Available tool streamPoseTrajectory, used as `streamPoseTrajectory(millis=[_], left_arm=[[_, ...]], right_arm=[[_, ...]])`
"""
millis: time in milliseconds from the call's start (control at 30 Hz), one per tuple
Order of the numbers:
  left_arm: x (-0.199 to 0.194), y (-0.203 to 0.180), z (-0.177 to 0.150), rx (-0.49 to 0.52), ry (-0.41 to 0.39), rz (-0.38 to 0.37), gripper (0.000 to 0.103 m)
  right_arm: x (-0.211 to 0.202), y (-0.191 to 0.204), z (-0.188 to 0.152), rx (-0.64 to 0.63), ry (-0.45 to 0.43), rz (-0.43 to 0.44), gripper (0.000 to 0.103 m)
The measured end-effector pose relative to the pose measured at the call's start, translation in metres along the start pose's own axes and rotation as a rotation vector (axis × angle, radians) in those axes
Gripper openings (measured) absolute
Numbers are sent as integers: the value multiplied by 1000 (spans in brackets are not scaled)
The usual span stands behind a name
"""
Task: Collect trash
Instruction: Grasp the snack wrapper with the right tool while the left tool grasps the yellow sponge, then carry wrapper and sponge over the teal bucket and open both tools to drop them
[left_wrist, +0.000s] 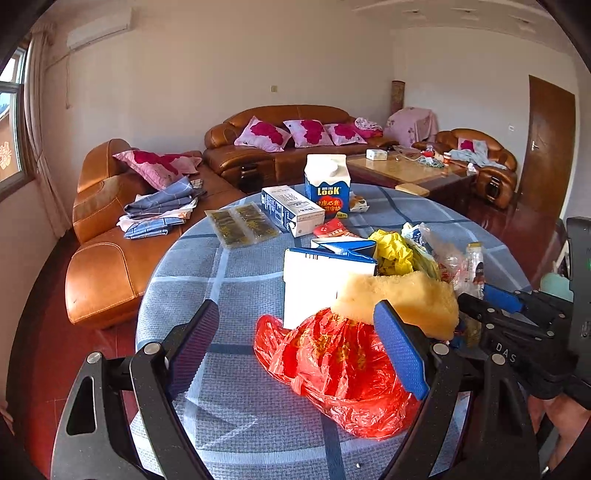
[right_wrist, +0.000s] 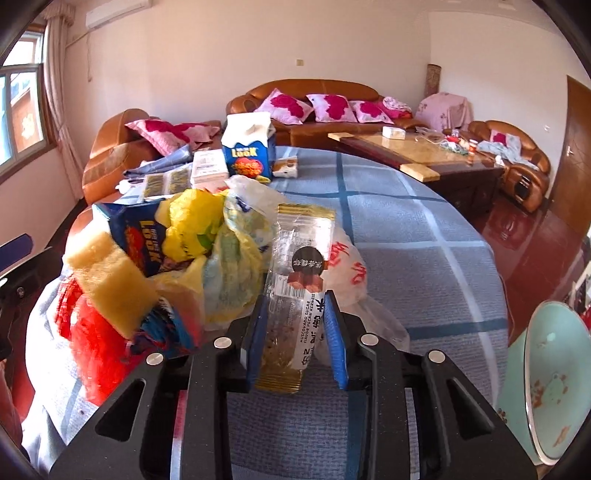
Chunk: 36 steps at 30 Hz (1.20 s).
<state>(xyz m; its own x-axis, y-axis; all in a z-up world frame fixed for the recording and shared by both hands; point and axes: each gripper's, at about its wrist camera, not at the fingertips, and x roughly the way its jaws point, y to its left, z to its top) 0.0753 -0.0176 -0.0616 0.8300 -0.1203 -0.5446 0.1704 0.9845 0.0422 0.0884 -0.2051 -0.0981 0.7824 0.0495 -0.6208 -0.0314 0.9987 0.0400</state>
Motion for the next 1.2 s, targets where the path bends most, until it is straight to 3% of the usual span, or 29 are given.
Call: streamPoseTrajectory(millis=[333,433,533,600,700,733,967,1200], left_arm=[[-10,-31,6,35,-10,-86,84],[-3,-46,9,51,-14,-112,84],[17,-56,8,58,32,-136,82],[27,-59,3,53,67,-153,74],[26,-60,-3,61,75,-222,54],[23,-59,-3,66,70,-236,41],[10,-57,3,76,57,-283,26],[-16,-70,30,112,-42,-302,25]], right_arm=[[-58,-9,-5,8,-104,-49,29],[-63,-20,-13,6,-99,-96,29],[-63,-34,-20,22,-78,-121,29],[-63,-39,-23,28,-75,-132,29],[-64,-44,-26,33,-77,-137,29],[-63,-44,-26,37,-76,-135,29],[-63,-41,-29,39,-85,-122,29],[-76,-52,-26,30,-104,-151,29]])
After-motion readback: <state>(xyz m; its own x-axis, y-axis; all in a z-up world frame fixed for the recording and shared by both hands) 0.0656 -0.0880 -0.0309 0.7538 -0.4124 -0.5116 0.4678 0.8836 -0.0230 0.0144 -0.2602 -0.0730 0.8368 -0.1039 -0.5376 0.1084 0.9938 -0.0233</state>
